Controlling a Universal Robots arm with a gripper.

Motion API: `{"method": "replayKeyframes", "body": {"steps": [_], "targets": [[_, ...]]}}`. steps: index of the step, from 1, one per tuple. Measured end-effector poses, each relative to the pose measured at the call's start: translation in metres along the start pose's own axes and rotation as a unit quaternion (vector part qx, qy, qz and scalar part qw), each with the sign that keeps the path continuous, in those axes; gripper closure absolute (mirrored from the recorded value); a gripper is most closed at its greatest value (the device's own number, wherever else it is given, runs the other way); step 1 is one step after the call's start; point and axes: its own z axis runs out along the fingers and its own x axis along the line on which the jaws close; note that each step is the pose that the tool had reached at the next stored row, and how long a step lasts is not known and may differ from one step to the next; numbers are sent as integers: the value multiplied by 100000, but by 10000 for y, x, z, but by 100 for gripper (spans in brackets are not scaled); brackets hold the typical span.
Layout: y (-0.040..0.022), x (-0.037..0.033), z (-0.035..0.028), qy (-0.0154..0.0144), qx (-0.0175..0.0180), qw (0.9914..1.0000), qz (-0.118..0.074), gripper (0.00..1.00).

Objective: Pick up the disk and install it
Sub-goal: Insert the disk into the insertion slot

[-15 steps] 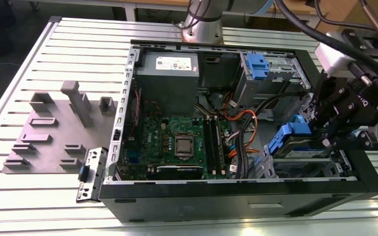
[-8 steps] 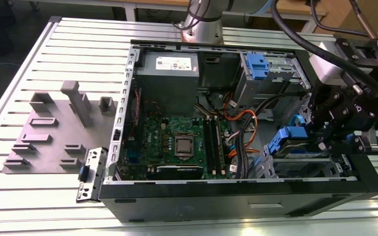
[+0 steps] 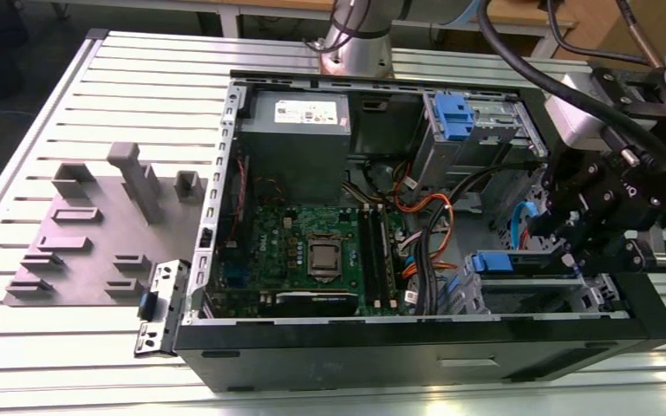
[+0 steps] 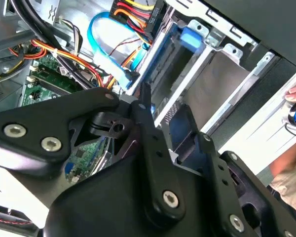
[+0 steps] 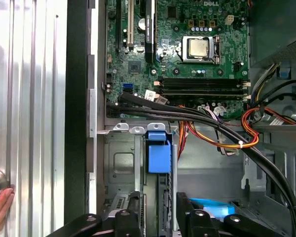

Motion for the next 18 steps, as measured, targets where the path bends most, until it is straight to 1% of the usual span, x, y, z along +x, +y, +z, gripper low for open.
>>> {"method": "replayKeyframes", "body": {"steps": [4, 5, 7, 8, 14, 18], "targets": [[0, 0, 2, -14, 24, 100000, 0, 58], [0, 0, 7, -64, 179, 100000, -5, 58], [1, 0, 16, -151, 797, 99997, -65, 58], [1, 1, 18, -176, 997, 99995, -102, 58], [1, 0, 19, -188, 1037, 99994, -123, 58], [3, 0, 21, -199, 1138, 99993, -133, 58]]}}
